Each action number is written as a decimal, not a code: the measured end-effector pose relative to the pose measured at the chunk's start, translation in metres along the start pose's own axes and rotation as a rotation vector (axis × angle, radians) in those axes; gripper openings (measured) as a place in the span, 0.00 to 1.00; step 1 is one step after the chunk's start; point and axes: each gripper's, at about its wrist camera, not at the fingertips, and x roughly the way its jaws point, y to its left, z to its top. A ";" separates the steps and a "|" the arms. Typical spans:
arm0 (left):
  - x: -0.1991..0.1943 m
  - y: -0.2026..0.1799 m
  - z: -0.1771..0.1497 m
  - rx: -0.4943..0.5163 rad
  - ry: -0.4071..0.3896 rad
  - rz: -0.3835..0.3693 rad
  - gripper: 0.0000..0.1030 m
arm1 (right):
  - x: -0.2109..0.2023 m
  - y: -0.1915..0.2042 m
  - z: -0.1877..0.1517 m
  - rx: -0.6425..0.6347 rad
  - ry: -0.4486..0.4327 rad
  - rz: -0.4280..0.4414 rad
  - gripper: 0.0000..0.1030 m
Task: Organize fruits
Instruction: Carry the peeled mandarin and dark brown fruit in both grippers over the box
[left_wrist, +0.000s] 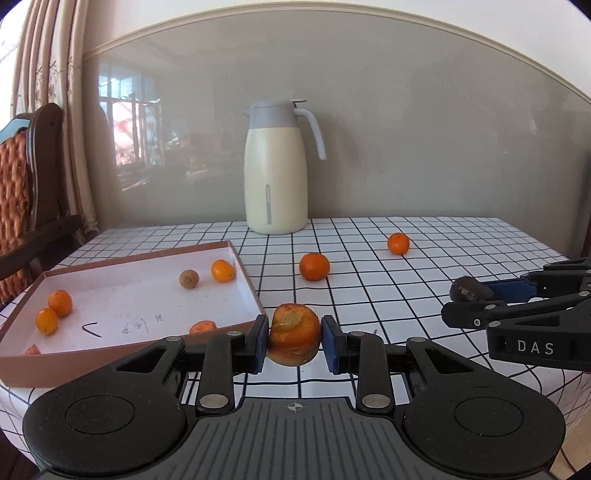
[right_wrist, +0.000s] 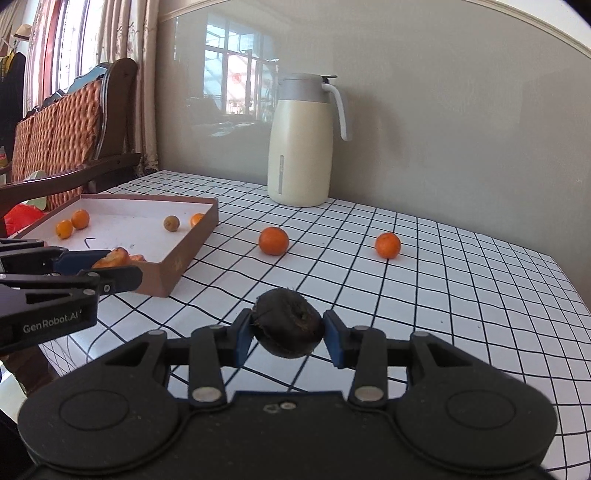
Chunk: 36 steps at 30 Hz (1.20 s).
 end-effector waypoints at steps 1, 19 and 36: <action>-0.001 0.003 0.000 -0.006 -0.003 0.009 0.30 | 0.001 0.005 0.001 -0.009 -0.004 0.009 0.31; -0.019 0.065 -0.009 -0.081 -0.030 0.142 0.30 | 0.020 0.069 0.023 -0.066 -0.053 0.145 0.31; -0.028 0.113 -0.015 -0.115 -0.040 0.227 0.30 | 0.033 0.105 0.038 -0.088 -0.096 0.213 0.31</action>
